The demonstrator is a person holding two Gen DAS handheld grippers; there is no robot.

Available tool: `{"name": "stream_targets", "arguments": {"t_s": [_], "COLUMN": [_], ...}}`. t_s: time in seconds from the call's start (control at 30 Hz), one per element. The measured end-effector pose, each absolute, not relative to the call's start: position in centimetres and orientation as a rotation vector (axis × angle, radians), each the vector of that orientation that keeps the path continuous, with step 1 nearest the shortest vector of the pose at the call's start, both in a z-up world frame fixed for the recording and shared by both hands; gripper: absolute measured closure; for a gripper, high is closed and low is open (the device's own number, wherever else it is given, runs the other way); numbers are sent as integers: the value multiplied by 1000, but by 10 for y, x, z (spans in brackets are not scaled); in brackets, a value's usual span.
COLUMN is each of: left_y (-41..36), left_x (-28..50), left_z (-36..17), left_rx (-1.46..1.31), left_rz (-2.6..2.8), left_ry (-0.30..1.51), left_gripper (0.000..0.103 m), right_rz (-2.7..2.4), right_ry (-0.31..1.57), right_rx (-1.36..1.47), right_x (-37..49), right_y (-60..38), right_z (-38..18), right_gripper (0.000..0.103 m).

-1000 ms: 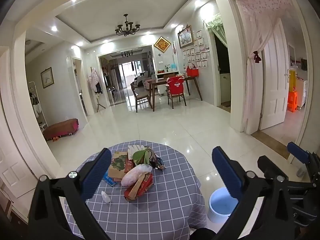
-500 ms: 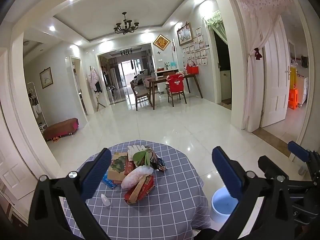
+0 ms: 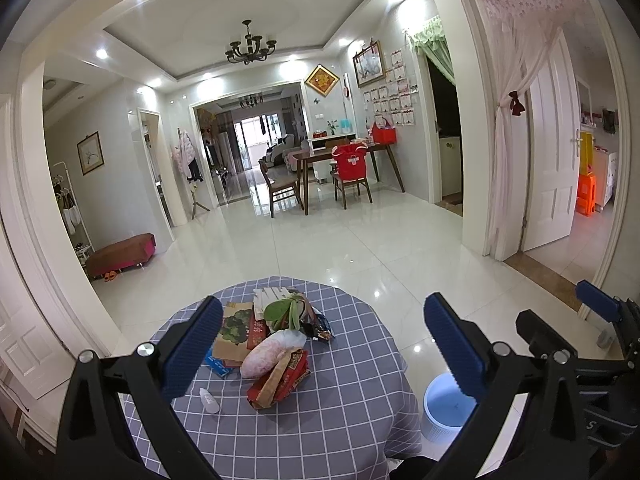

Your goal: Collect trash

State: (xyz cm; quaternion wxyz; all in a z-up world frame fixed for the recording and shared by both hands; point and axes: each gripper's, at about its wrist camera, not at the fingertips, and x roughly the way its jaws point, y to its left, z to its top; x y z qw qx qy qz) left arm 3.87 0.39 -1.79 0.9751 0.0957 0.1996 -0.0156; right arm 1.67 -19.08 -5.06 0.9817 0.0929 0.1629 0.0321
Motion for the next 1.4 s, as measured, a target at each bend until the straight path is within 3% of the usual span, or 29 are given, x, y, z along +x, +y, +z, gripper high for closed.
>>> {"name": "stream_targets", "arguments": {"t_s": [1.4], "left_y": [7], "left_x": [41], "left_z": [-20], "left_rx": [183], "left_rz": [-26], "left_ry": [414], "left_gripper": [4], "right_rz": [71], "right_ry": [352], "right_rx": [181], "right_x": [25], "right_y": [-186], "right_z": [-59], "right_gripper": [6]}}
